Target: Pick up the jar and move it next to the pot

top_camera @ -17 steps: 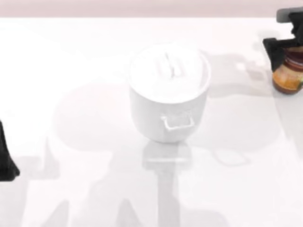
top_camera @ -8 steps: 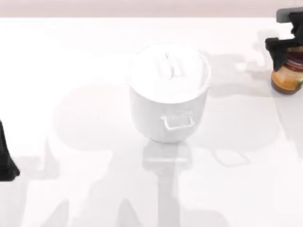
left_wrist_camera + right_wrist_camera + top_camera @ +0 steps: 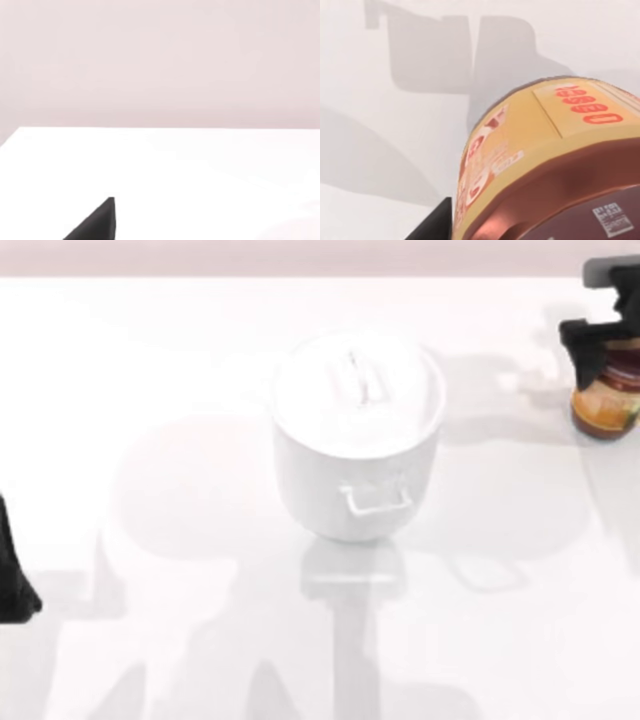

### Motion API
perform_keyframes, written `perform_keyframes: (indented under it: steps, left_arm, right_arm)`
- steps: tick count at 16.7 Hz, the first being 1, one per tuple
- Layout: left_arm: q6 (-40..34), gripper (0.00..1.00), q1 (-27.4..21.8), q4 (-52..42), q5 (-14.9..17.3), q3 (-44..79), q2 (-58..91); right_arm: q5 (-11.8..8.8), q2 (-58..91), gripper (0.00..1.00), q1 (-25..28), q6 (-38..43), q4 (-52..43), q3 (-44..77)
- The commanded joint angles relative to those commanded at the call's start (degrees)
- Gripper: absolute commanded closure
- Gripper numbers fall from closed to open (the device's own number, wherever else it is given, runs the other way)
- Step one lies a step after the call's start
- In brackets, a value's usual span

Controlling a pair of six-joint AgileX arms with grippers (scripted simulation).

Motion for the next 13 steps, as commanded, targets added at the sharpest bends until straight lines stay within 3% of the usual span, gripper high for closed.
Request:
perform_keyframes:
  steps: [8,13]
  left_arm:
    - [0.0,0.00,0.0,0.0,0.0,0.0,0.0]
    - [0.0,0.00,0.0,0.0,0.0,0.0,0.0]
  right_arm:
    - [0.0,-0.1,1.00,-0.2,0.1,0.0,-0.1]
    - [-0.2,-9.6,1.00,0.3,0.1,-1.5,-8.1]
